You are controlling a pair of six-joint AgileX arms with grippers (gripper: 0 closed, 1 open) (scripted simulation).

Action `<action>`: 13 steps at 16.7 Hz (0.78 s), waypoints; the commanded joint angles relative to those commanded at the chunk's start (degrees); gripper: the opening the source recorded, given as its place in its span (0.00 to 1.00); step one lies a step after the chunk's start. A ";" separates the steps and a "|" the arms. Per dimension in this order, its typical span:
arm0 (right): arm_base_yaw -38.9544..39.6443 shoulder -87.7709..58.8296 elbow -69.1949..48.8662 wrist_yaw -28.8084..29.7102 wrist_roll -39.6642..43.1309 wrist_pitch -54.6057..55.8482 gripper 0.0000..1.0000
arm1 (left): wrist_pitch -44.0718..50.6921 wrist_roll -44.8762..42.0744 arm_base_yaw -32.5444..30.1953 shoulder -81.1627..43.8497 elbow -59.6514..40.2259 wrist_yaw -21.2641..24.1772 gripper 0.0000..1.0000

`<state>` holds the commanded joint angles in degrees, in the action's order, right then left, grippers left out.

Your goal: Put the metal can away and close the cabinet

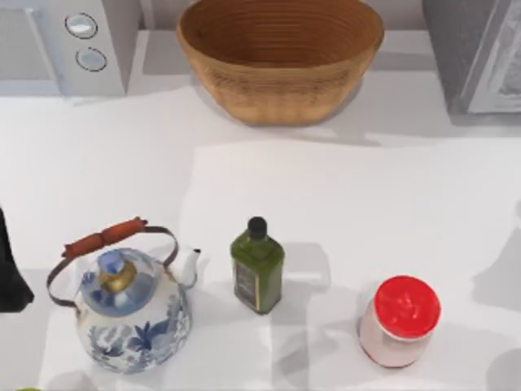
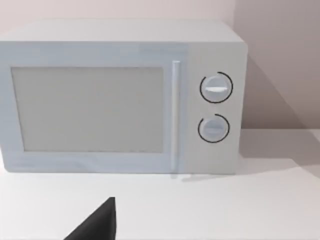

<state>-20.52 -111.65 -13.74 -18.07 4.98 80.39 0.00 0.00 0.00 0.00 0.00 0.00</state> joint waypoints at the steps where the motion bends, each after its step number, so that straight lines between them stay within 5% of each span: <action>1: -0.01 -0.15 -0.01 -0.02 0.02 0.10 1.00 | 0.00 0.00 0.00 0.00 0.00 0.00 1.00; 13: 0.11 -5.95 -9.96 0.30 -0.09 -3.90 1.00 | 0.00 0.00 0.00 0.00 0.00 0.00 1.00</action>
<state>-20.41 -117.61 -23.70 -17.77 4.89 76.49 0.00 0.00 0.00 0.00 0.00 0.00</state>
